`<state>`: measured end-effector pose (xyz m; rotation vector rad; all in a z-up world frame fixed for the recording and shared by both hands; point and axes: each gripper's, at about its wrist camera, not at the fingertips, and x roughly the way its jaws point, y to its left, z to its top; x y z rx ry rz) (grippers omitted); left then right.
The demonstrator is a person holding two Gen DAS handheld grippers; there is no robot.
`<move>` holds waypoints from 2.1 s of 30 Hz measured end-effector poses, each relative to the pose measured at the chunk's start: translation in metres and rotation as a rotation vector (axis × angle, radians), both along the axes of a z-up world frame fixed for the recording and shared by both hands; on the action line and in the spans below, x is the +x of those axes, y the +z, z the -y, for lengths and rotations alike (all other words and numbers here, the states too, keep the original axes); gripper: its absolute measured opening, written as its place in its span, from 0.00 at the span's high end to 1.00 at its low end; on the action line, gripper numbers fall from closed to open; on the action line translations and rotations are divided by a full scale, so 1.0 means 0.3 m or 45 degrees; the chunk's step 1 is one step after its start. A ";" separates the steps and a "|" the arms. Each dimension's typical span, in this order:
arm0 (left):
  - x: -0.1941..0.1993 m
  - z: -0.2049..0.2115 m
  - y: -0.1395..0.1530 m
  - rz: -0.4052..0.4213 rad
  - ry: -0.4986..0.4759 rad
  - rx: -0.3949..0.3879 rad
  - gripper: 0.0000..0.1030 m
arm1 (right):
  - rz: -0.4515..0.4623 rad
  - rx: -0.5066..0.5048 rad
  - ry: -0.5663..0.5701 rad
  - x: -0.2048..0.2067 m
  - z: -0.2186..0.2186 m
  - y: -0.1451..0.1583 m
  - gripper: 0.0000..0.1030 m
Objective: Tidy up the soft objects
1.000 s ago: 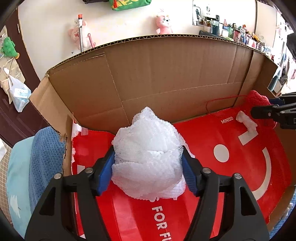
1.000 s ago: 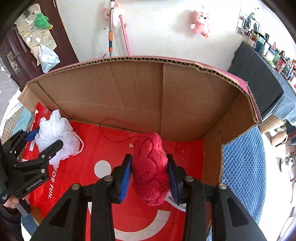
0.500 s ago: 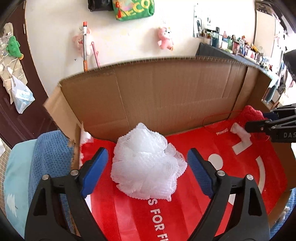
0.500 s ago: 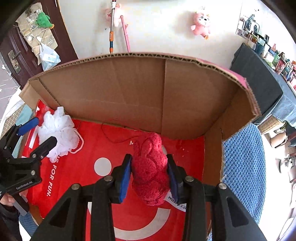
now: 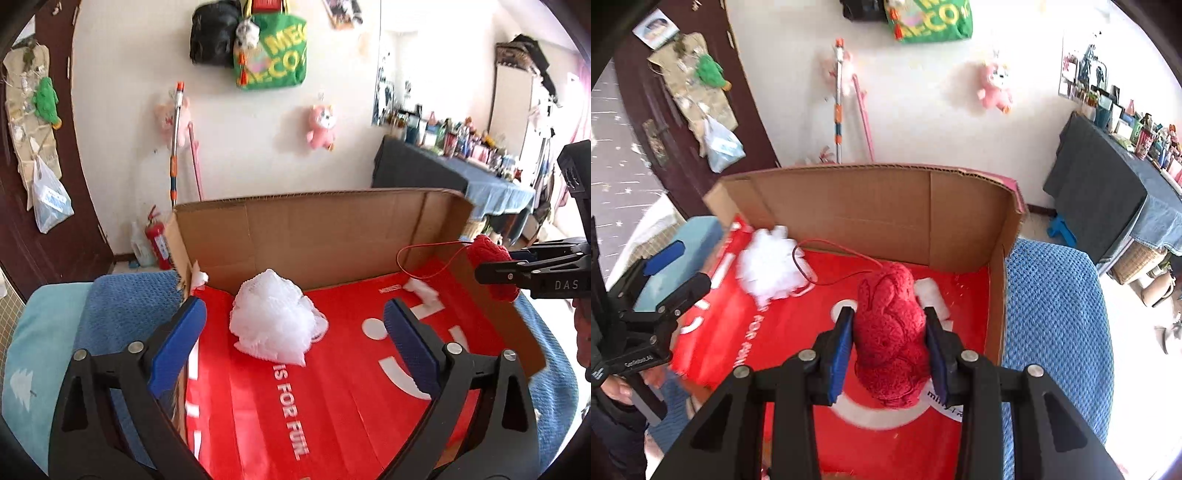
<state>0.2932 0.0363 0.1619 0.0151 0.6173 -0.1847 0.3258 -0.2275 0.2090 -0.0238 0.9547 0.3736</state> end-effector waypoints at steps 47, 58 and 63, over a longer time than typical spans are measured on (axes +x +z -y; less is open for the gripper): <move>-0.678 0.015 -0.320 -0.099 -0.015 -0.111 0.00 | 0.231 0.008 -0.047 -0.763 0.019 -0.300 0.29; -0.797 0.007 -0.338 0.021 0.057 -0.118 0.00 | 0.559 -0.116 -0.217 -0.956 -0.057 -0.305 0.00; -0.861 0.030 -0.354 0.132 0.087 -0.096 0.00 | 0.634 -0.077 -0.224 -1.001 -0.084 -0.330 0.00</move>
